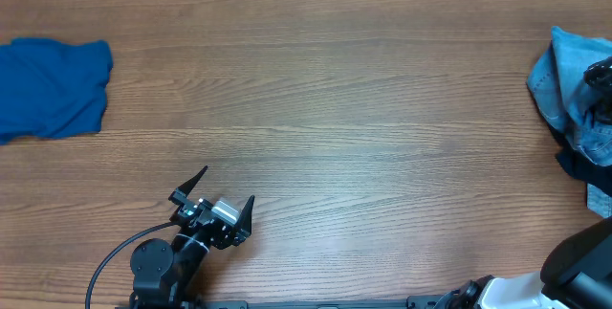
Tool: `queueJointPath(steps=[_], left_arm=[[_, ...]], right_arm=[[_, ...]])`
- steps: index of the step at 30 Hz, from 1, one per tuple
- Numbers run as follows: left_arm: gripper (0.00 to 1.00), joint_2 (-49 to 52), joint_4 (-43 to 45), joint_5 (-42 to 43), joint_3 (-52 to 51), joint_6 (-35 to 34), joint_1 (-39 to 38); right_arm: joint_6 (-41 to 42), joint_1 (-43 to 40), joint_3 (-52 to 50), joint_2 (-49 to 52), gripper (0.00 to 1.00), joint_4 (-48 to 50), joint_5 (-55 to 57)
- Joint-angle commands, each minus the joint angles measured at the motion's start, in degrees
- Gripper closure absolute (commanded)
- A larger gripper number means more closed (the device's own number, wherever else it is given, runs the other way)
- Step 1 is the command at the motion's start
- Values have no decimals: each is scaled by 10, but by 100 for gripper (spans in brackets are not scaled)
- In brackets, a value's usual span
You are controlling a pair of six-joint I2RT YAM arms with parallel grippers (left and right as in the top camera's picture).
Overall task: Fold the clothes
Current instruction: 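Reach the right gripper to the crumpled light-blue jeans at right edge, then grasp the jeans with the right gripper and drag them to table center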
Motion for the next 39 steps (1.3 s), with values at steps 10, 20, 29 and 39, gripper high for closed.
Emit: queueJointPath(steps=[10, 20, 29, 39], left_arm=[[0, -5, 2, 6, -2, -6, 3], [0, -5, 2, 6, -2, -6, 3], [0, -5, 2, 6, -2, -6, 3], [0, -5, 2, 6, -2, -6, 3]], right_arm=[[2, 41, 15, 14, 81, 16, -9], [2, 89, 42, -160, 96, 16, -130], [70, 233, 111, -197, 96, 48, -211], [135, 400, 124, -187, 96, 182, -277]])
